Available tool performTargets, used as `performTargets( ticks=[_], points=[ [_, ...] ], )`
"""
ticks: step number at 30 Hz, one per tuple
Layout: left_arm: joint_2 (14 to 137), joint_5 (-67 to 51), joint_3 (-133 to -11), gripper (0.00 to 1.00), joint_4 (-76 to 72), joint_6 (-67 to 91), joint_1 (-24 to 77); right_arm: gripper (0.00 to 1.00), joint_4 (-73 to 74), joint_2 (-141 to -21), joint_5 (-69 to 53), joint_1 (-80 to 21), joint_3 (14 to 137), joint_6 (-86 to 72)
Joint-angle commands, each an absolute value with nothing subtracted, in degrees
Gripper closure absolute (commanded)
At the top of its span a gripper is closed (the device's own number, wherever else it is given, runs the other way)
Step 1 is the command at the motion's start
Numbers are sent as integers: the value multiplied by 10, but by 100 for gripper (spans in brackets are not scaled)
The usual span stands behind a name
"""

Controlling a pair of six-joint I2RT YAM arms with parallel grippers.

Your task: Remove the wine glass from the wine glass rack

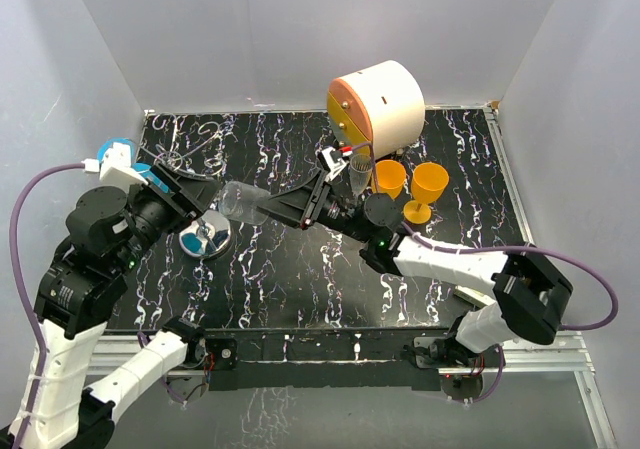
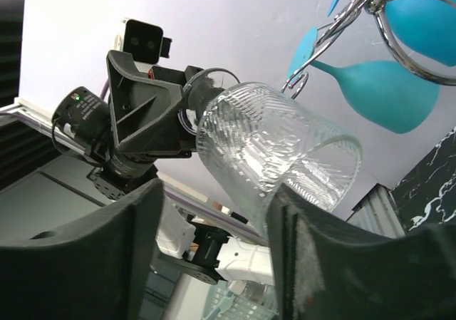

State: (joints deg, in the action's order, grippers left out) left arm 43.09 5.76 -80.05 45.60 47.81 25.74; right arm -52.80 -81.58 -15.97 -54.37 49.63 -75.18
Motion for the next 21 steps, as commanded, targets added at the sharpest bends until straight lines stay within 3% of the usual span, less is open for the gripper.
performTargets(
  ticks=[1,5,8,10,14,21],
  points=[
    [408,38,-772,72,368,522,260,53,-648,-817,-171,-548,521,-806],
    [393,28,-740,69,344,539,260,78,-666,-812,-163,-549,516,-822],
    [390,23,-729,57,343,542,260,100,-661,-799,-153,-549,503,-822],
    [387,24,-724,44,347,542,260,100,-651,-785,-142,-549,488,-816],
    [378,67,-736,4,393,523,260,100,-555,-737,-143,-542,454,-761],
    [374,148,-802,1,483,454,260,100,-3,-585,-47,-534,444,-467]
  ],
)
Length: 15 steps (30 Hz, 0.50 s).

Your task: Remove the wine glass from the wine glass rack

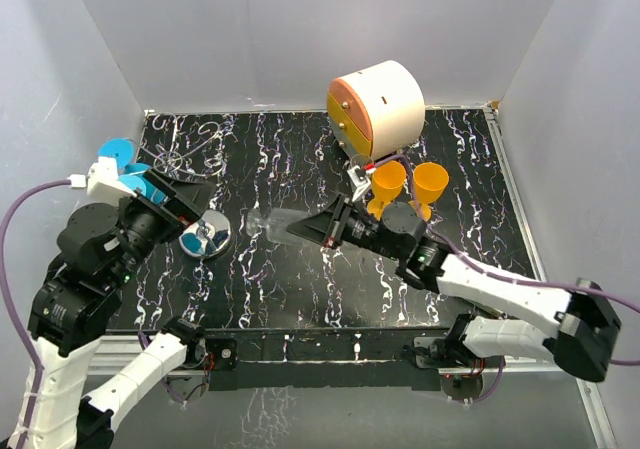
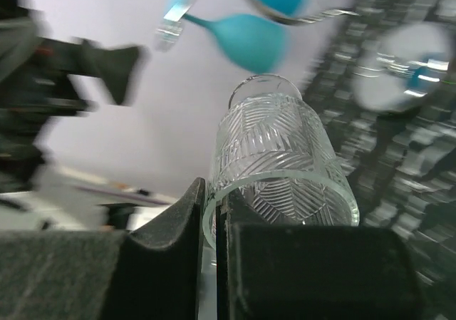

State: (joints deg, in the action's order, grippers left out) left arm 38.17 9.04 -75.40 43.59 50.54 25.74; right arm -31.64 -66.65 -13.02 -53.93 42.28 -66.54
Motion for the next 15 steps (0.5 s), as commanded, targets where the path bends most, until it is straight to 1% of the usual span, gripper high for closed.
performTargets(
  ticks=[1,5,8,11,12,14,15],
  points=[
    [374,157,-813,1,488,444,260,100,86,-566,-16,-534,460,-426],
    [375,185,-831,1,494,417,260,100,410,-564,131,-534,546,-324],
    [379,194,-836,1,475,393,260,100,591,-602,221,-532,615,-336],
    [395,199,-850,1,473,371,260,100,653,-636,263,-515,645,-356],
    [405,200,-857,1,477,361,260,100,656,-646,264,-491,649,-358],
    [420,203,-873,1,484,344,260,100,640,-659,236,-448,645,-340],
    [427,204,-882,1,492,334,260,100,629,-666,211,-404,641,-322]
  ],
)
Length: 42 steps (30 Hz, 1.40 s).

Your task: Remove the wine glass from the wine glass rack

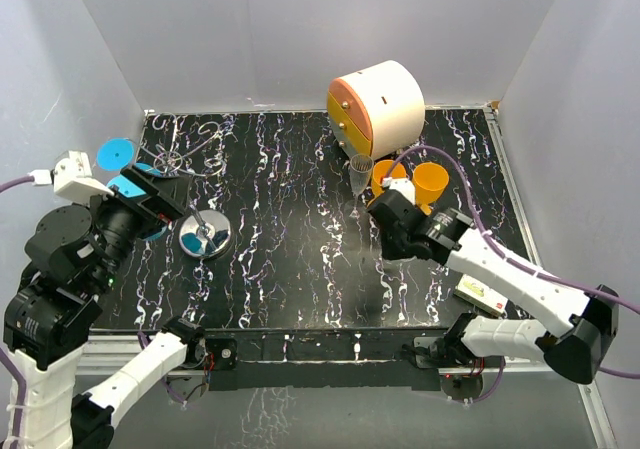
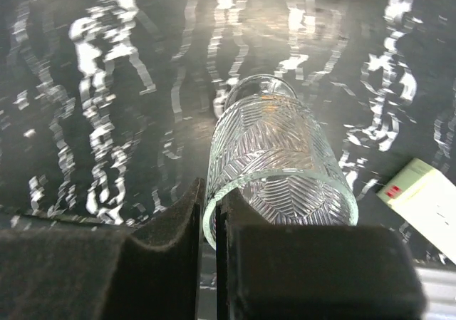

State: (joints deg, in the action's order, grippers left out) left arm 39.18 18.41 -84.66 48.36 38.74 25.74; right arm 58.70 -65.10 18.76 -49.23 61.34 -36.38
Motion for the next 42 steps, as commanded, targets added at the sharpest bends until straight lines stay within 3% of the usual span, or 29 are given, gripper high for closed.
performTargets(
  ticks=[1,9,21,30,36,42],
  points=[
    [433,205,-890,1,499,325,260,100,618,-673,189,-369,637,-305],
    [458,229,-947,1,549,283,260,100,541,-738,91,-187,642,-212],
    [492,302,-996,1,636,251,260,97,481,-787,72,-146,624,-197],
    [530,413,-1005,1,716,236,260,83,468,-763,78,-145,615,-190],
    [544,460,-1043,1,746,240,260,80,466,-763,66,-144,613,-187],
    [557,516,-1040,1,775,238,260,57,484,-735,62,-144,655,-179]
  ],
)
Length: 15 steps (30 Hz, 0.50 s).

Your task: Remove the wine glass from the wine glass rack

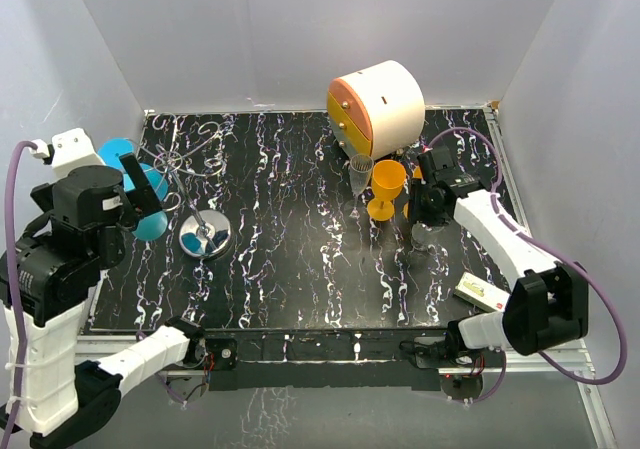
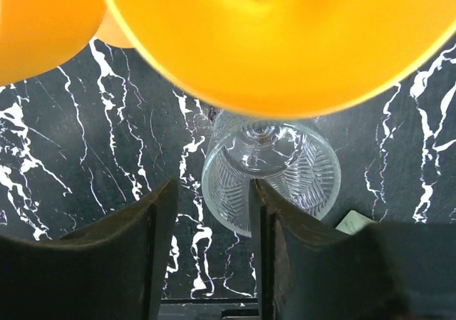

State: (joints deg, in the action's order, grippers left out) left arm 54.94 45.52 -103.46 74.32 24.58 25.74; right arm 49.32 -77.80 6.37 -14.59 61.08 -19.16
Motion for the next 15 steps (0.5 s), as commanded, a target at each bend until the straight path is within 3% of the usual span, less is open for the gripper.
performTargets(
  ticks=[1,3,6,15],
  points=[
    [559,527,-1030,1,779,238,260,52,484,-725,56,-143,662,-177],
    [565,543,-1022,1,784,237,260,38,483,-704,36,-144,678,-173],
    [575,557,-1024,1,802,254,260,27,481,-675,8,-145,699,-162],
    [603,527,-1019,1,776,262,260,4,443,-622,-72,-181,708,-144]
  ],
)
